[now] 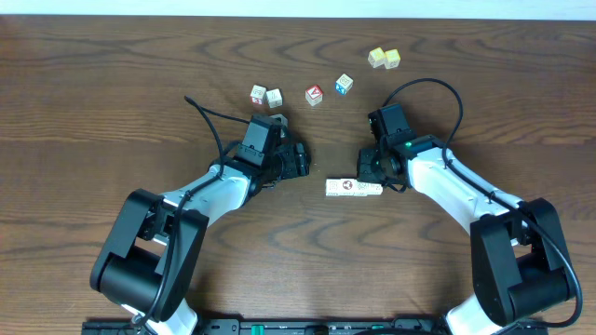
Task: Lift 4 blocks
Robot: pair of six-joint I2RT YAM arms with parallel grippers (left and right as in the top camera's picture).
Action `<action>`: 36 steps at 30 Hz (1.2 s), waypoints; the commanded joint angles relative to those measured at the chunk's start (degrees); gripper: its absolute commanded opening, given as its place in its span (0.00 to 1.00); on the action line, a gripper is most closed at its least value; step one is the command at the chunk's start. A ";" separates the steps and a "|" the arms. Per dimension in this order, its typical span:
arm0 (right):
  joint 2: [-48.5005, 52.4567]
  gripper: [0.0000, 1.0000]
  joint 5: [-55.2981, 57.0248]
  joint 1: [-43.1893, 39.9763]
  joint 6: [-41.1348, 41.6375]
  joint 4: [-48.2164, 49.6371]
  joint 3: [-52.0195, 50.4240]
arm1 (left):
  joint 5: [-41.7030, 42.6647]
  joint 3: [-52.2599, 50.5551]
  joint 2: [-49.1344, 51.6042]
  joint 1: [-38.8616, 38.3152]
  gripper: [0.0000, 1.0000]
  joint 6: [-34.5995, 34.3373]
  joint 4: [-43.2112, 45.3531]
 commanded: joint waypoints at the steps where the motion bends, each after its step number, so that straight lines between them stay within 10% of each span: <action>1: 0.50 0.01 0.76 0.94 0.66 -0.09 -0.66 | -1.38 -0.02 -1.16 0.13 0.77 0.37 -0.59; 36: 0.50 0.01 0.76 0.94 0.76 -1.38 -0.66 | -1.38 -0.02 -1.16 0.13 0.78 0.37 -0.74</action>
